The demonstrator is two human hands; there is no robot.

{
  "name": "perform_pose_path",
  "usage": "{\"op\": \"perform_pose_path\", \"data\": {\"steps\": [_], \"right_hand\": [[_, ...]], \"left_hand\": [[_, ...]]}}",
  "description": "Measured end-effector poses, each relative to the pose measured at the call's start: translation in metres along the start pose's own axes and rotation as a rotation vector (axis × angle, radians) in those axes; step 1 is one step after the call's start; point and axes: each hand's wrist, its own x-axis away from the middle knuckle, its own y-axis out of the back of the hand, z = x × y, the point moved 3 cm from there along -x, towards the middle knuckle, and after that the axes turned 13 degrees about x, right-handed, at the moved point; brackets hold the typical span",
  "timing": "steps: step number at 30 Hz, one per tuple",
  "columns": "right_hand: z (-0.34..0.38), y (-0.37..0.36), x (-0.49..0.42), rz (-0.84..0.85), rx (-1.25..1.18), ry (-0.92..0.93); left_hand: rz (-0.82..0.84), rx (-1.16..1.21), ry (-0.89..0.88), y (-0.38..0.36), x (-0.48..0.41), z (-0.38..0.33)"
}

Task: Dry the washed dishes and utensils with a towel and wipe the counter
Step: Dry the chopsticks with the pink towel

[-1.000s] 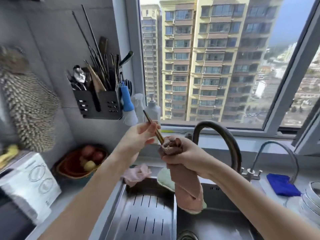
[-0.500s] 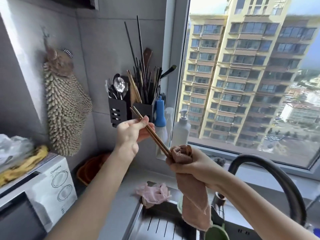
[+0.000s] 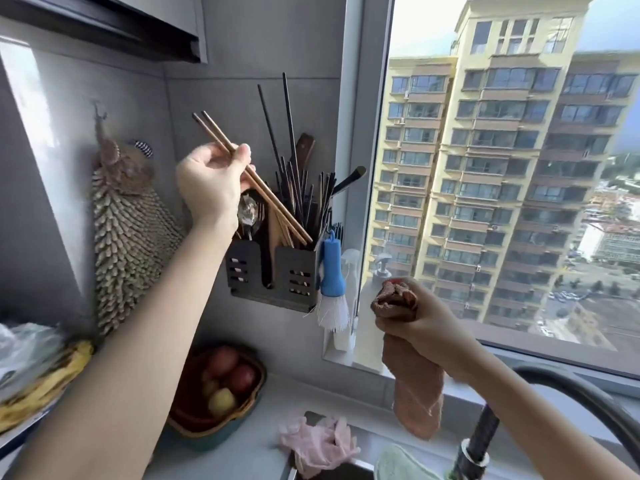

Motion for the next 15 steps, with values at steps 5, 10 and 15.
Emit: {"op": "perform_pose_path", "data": {"steps": [5, 10, 15], "right_hand": [[-0.002, -0.008, -0.008, -0.029, -0.011, -0.012], [-0.006, -0.011, -0.009, -0.02, -0.011, 0.009], [-0.01, -0.01, -0.006, -0.029, 0.003, 0.008]], "left_hand": [[0.045, -0.165, -0.065, -0.022, -0.01, 0.021], [0.153, -0.375, 0.019, -0.024, -0.013, 0.063], [0.243, -0.624, 0.096, -0.029, -0.012, 0.087]]}}
